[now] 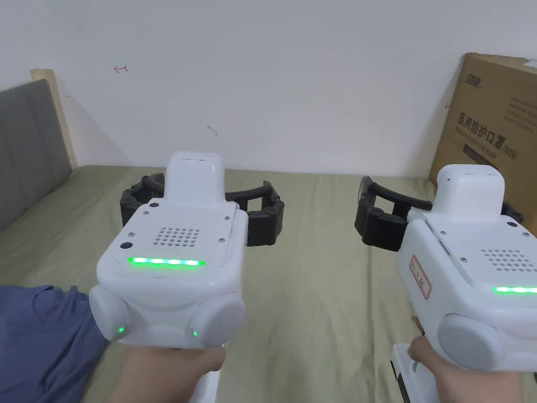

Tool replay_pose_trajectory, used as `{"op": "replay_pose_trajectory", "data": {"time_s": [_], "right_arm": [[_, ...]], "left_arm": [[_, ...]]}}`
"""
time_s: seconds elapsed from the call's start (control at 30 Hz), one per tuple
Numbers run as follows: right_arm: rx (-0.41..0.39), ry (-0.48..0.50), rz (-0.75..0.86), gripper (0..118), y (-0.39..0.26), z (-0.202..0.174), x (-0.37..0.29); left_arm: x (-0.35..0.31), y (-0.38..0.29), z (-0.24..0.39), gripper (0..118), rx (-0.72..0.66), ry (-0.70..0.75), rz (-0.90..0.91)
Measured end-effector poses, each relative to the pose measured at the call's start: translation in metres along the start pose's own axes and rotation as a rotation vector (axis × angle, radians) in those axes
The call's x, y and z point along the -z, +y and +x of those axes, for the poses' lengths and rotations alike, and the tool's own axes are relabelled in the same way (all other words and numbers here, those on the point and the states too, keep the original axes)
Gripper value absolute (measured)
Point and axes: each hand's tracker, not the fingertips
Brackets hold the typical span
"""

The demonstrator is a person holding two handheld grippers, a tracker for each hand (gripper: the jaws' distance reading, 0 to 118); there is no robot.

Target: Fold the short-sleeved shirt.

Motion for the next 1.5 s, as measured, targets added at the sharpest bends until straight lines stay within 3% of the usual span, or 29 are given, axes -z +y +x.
{"op": "replay_pose_trajectory", "data": {"time_s": [1.5], "right_arm": [[0.01,0.004,-0.021,110,-0.0016,-0.0004,-0.0014]], "left_arm": [[-0.0018,0.0013,-0.0033,118,-0.03,-0.004,-0.005]]}}
